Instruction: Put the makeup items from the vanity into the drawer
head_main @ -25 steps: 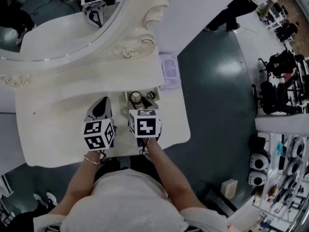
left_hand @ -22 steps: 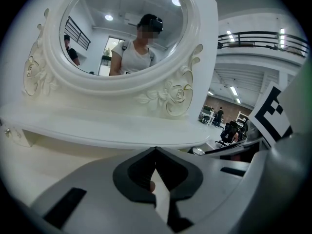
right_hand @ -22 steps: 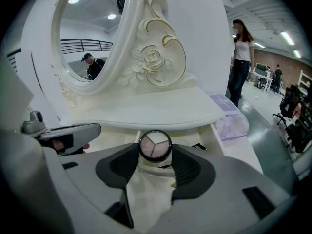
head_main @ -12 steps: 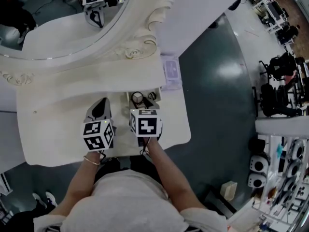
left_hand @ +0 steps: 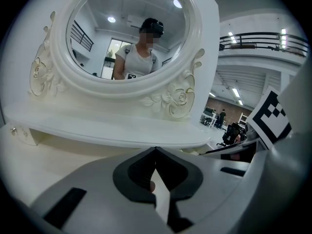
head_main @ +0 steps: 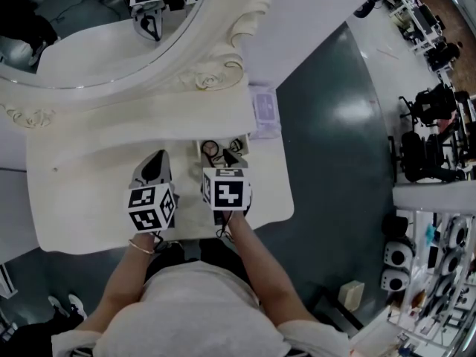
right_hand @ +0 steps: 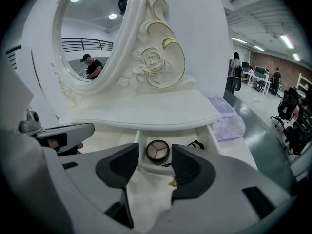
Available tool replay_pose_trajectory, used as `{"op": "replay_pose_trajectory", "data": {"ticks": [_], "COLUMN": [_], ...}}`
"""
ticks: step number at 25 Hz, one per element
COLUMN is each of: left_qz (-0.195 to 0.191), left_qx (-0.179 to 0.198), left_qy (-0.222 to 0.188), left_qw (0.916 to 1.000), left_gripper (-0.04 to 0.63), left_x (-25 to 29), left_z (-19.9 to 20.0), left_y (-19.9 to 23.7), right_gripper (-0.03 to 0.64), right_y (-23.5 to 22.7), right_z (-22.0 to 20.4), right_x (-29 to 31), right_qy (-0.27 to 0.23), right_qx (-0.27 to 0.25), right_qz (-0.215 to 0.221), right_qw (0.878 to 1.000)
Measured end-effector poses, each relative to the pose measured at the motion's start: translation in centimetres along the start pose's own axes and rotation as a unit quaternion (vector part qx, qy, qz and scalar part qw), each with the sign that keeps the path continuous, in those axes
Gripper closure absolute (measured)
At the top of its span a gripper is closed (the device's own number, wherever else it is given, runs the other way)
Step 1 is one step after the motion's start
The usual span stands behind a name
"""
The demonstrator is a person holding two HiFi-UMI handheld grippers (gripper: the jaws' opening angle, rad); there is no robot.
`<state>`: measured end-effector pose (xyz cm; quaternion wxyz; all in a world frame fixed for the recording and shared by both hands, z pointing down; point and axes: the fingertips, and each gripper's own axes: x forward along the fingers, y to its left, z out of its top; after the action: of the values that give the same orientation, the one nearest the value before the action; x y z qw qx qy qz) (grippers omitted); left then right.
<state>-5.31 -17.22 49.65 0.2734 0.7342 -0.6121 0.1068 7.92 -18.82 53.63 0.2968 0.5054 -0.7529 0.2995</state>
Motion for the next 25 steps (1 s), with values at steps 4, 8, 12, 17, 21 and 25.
{"op": "replay_pose_trajectory", "data": {"ticks": [4, 8, 12, 17, 21, 25], "left_qz": [0.0, -0.002, -0.005, -0.007, -0.01, -0.016], "left_qx": [0.001, 0.004, 0.008, 0.014, 0.019, 0.025], "left_qy": [-0.001, -0.003, -0.008, -0.014, -0.017, -0.018], "left_qw": [1.0, 1.0, 0.9999, 0.9998, 0.9996, 0.9994], "left_gripper": [0.592, 0.592, 0.592, 0.592, 0.592, 0.592], "left_x": [-0.1, -0.6, -1.2, -2.3, -3.4, -4.5], "left_z": [0.0, 0.0, 0.0, -0.1, -0.5, -0.9], "left_y": [-0.1, -0.2, -0.7, -1.3, -1.8, -2.5], "right_gripper": [0.405, 0.405, 0.405, 0.407, 0.425, 0.475], "right_y": [0.0, 0.0, 0.0, -0.1, -0.2, -0.6], "right_z": [0.1, 0.2, 0.2, 0.3, -0.1, -0.7], "right_x": [-0.3, -0.8, -1.6, -2.9, -4.1, -5.6], "right_qy": [-0.007, -0.017, -0.03, -0.05, -0.063, -0.074], "right_qx": [-0.001, 0.001, 0.003, 0.013, 0.018, 0.024], "right_qz": [-0.004, -0.007, -0.009, -0.015, -0.022, -0.033], "right_qw": [1.0, 1.0, 0.999, 0.999, 0.998, 0.996]}}
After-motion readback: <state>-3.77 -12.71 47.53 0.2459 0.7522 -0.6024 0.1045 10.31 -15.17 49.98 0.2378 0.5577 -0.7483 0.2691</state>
